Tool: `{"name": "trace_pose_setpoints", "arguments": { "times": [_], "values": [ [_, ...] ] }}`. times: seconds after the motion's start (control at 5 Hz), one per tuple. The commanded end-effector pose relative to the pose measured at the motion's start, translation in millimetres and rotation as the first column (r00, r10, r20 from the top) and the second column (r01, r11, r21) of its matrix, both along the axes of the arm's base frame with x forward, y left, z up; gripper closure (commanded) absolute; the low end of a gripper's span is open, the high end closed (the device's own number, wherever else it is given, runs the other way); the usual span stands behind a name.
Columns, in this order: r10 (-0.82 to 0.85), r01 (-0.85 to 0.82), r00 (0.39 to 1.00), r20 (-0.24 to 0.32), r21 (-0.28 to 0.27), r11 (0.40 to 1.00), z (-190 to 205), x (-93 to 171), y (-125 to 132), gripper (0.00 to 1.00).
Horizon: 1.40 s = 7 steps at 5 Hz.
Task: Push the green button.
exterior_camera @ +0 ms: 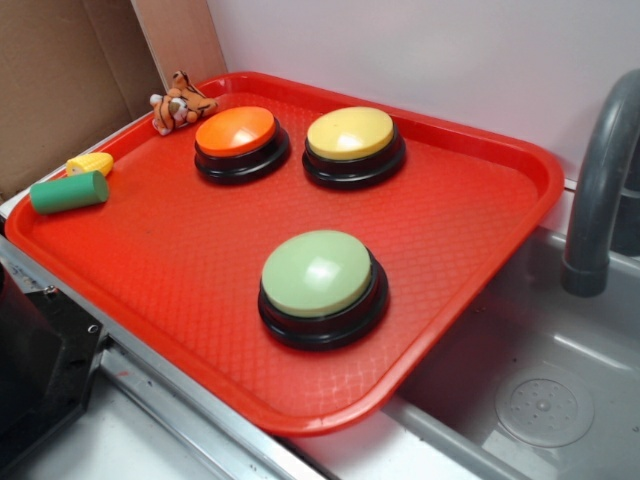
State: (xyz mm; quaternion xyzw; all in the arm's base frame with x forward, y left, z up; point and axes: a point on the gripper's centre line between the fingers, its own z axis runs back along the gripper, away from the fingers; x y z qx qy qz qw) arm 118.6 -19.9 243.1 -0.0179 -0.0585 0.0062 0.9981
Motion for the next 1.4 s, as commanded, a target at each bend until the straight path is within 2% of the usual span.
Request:
{"name": "trace_pose_setpoints", "arguments": {
  "times": [0.0,0.2,0.4,0.6,0.8,1.0,1.2],
  "values": [
    [0.0,0.0,1.0,0.0,0.0,1.0,0,0,0,0.0],
    [-0.245,0.237,0.961,0.13,0.074,0.969,-50,50,-50,0.0],
    [-0.478,0.461,0.859,0.183,0.128,0.878,-99,80,-91,0.0],
    [-0.569,0.568,0.8,0.192,0.064,0.82,-145,92,-125,0.0],
    [-0.59,0.596,0.799,0.119,-0.013,0.803,-172,90,-140,0.0],
    [-0.592,0.592,0.806,0.0,-0.046,0.805,-185,81,-139,0.0],
    [-0.595,0.597,0.794,-0.125,-0.027,0.802,-181,73,-134,0.0]
  ]
}}
